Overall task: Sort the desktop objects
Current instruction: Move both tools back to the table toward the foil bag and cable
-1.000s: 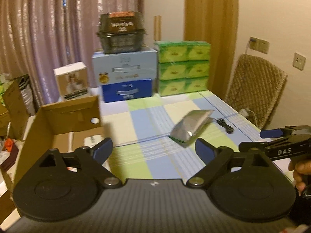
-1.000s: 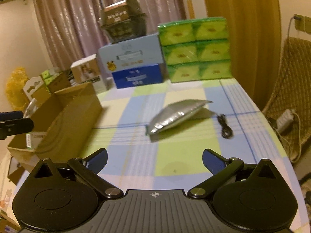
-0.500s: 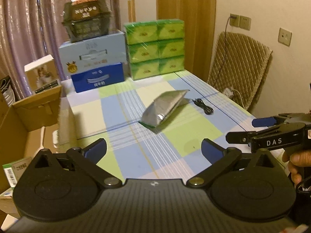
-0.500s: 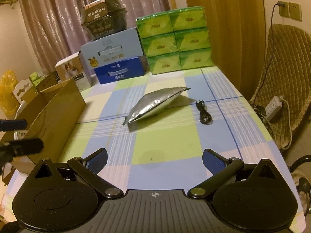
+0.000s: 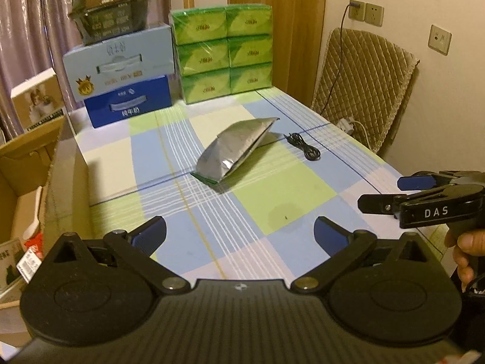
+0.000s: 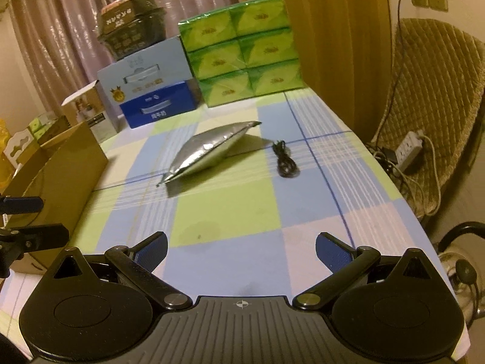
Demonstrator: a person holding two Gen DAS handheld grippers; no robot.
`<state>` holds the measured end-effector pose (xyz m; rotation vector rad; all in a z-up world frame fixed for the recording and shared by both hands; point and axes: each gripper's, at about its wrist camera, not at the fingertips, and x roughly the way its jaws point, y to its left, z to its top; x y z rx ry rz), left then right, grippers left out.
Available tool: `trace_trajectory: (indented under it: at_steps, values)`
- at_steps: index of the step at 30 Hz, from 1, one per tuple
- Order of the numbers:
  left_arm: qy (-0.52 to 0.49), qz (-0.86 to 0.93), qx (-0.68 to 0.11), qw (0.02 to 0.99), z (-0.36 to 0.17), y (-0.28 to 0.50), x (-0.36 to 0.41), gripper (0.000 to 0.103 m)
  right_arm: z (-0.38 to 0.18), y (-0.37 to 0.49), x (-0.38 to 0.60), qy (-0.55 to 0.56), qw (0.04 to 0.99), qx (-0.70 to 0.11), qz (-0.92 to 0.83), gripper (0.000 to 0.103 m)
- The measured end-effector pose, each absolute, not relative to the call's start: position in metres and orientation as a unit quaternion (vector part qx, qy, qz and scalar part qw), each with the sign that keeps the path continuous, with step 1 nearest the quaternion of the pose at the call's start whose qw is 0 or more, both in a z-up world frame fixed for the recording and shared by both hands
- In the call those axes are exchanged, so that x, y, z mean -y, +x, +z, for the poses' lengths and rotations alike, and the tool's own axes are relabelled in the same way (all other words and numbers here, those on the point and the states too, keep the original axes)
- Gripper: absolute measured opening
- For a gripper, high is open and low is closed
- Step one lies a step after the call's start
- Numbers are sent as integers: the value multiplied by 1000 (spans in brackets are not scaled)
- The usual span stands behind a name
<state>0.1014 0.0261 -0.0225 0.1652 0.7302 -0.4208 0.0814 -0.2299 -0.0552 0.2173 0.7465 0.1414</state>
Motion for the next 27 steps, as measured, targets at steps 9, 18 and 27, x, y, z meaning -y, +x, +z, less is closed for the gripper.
trace_trajectory:
  at_steps: [9,18,27]
  values:
    - [64,-217,-364,904,-39,119,-19,102,-57,96,234,92,921,-371,72,101]
    - [49,-182,-343,920,-55,159,-17,102,-59,139,241,35,927,-368,61,101]
    - [67,-185,-328,924,-71,198,-8,102,-75,199,244,33,920,-383,79,93]
